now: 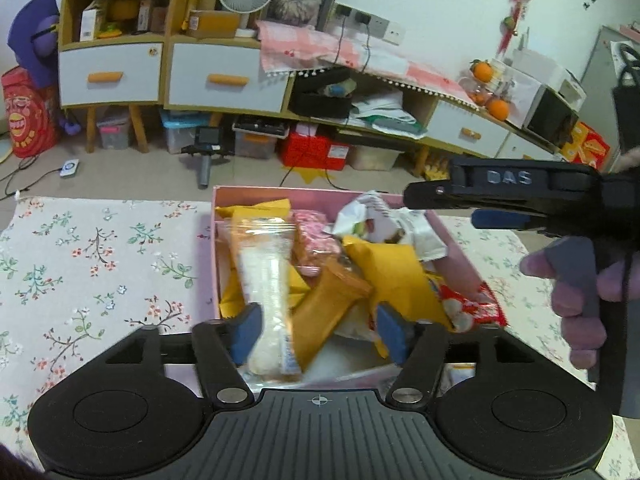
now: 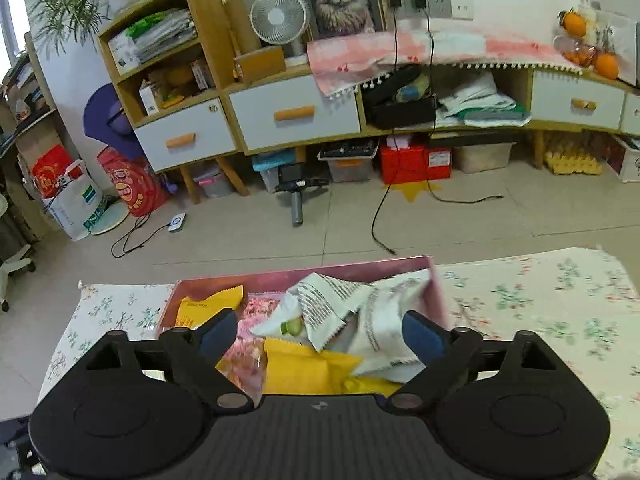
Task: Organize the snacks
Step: 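Carry the white-roll bag and newspaper-print packet into the box and release both, then grasp the brown square cake with the left gripper while the right grasps the silver truffle packet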
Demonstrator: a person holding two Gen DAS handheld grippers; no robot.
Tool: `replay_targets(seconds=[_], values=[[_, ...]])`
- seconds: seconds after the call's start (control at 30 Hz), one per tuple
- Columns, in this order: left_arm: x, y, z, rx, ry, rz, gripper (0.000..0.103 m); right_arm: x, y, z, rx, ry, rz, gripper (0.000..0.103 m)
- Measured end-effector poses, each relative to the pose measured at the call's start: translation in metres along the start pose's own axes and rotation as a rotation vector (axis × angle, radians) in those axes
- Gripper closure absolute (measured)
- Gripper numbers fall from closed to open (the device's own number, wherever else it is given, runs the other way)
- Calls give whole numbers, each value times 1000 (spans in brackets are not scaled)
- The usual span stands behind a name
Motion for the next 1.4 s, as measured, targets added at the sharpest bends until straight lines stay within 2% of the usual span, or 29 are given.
replay_targets(seconds=[0.07,0.23,0.5,0.7,0.9,1.1,1.27,1.4], values=[[-4,-3,-7,5,-4,15,30,-1,-3,-13,-14,3,-11,31],[-10,-10,-26,26,19,55,17,-6,-21,-45,-23,-27,-33,29],[-2,-30,-52,41,60,41,12,-5,-66,-78,4,-57,-58,28],[10,-55,-61,32,106,57,8,-4,-96,-94,14,-38,-51,25],[27,-75,-51,-9,148,57,7,-17,-121,-96,-27,-60,-57,25],[45,-93,-34,-20,151,-16,7,-23,-138,-99,-46,-54,-166,25],[40,-99,-26,-55,163,67,7,-39,-159,-103,-36,-42,-227,25],[37,-101,-17,-57,159,92,7,-51,-178,-105,4,-32,-271,25]])
Point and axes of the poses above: each gripper's, at about its wrist camera, not at the fingertips, and z roughly the way its jaws point, x to its left, y to its top, the point moved 4 cm from there along z, roughly the way its jaws point, and after that the axes turned 3 degrees about y, right-handed, at the moved point
